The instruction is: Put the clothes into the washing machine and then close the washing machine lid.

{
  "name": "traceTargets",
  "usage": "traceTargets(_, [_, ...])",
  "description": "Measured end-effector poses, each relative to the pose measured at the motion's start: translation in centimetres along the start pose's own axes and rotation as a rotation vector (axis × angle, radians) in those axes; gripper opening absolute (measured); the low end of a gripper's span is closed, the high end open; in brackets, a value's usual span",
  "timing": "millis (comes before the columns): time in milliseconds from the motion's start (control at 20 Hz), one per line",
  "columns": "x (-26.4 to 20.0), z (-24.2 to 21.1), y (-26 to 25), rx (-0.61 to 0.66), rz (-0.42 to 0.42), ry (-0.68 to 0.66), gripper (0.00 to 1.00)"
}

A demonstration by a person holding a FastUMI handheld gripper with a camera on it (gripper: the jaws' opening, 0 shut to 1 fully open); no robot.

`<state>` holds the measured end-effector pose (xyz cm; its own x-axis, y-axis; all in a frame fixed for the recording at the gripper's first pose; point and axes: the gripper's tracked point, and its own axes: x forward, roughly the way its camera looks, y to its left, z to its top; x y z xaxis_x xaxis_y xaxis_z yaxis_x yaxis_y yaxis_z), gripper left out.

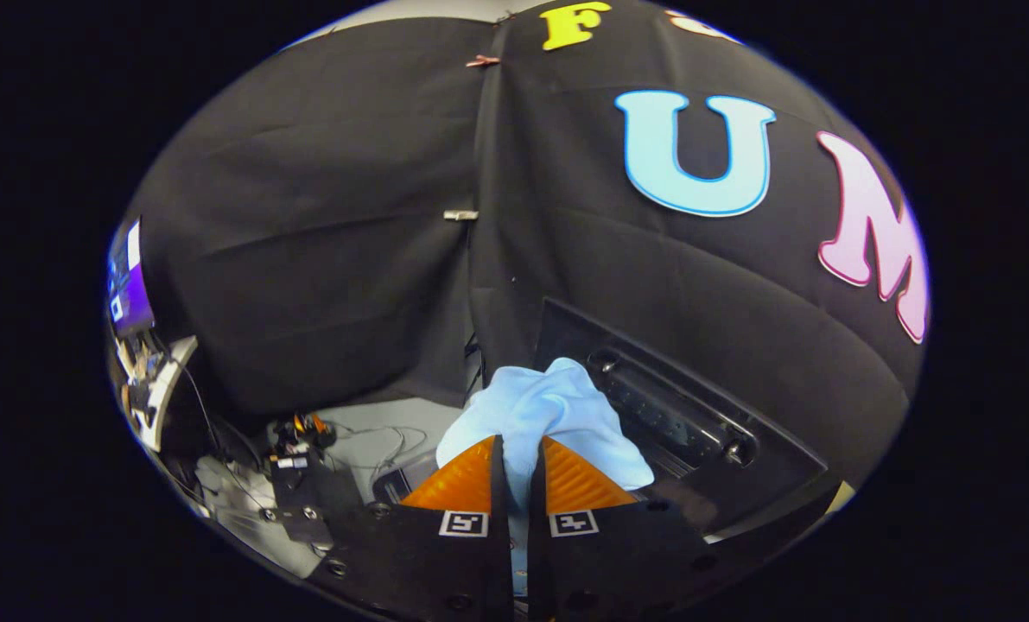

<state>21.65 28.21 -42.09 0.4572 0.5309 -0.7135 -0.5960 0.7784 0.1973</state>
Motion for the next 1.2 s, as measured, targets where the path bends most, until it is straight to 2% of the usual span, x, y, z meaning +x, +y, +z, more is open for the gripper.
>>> traceTargets(200, [1.4,-3.3,-0.5,-0.057,-0.013,0.062,0.11])
traceTargets(500, [3.0,-7.5,-1.5,0.027,-0.043,0.217,0.12])
traceTargets(700, [3.5,-8.0,-2.2,0.062,-0.061,0.240,0.11])
traceTargets(800, [3.6,-7.7,-2.4,0.102,-0.054,0.230,0.41])
traceTargets(1000, [3.5,-7.3,-3.1,0.103,-0.079,0.218,1.00])
traceTargets(1200, [3.2,-6.3,-3.3,0.127,-0.080,0.187,1.00])
